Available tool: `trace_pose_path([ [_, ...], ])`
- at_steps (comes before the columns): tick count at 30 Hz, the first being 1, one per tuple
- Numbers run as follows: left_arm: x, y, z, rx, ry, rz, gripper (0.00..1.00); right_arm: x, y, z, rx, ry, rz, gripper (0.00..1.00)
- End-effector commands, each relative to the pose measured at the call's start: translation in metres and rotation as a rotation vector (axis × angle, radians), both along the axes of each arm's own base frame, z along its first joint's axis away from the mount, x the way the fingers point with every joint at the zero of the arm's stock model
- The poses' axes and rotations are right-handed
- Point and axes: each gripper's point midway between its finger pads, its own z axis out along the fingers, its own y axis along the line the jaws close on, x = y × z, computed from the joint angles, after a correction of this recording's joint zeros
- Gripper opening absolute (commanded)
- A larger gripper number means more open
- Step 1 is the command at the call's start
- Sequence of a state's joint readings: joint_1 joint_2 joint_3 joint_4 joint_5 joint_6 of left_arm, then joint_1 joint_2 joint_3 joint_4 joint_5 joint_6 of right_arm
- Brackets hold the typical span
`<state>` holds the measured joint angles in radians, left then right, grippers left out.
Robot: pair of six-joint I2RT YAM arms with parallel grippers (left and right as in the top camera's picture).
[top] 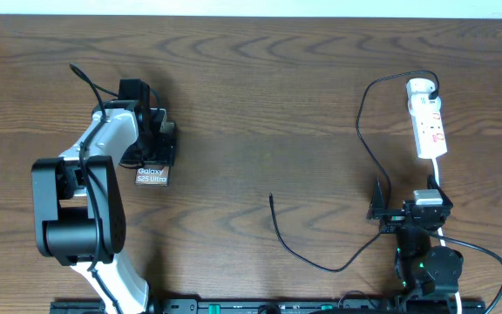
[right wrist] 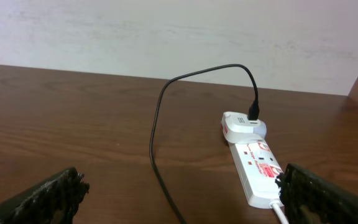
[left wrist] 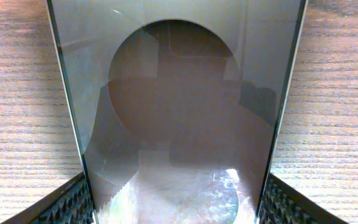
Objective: Plug charger to phone and switch on socket
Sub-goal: 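Close the left gripper on the phone box and hold it, then lift the phone box with the left gripper and tilt it upright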
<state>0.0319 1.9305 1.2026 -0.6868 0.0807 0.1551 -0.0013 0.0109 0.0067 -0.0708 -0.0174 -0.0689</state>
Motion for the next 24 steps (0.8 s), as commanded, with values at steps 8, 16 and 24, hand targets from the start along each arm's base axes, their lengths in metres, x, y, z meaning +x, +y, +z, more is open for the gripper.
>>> trace_pose_path([
  [8,0.03,-0.015,0.057,-0.088,-0.166,-0.005,0.08,0.0,0.002,0.0,0.011,0.0,0.005,0.99],
  [16,0.034,-0.028,0.134,-0.186,-0.362,0.075,0.08,0.0,0.002,0.0,0.011,0.0,0.005,0.99],
  [24,0.023,-0.045,0.17,-0.423,-0.339,0.499,0.08,0.0,0.002,0.0,0.011,0.0,0.005,0.99],
])
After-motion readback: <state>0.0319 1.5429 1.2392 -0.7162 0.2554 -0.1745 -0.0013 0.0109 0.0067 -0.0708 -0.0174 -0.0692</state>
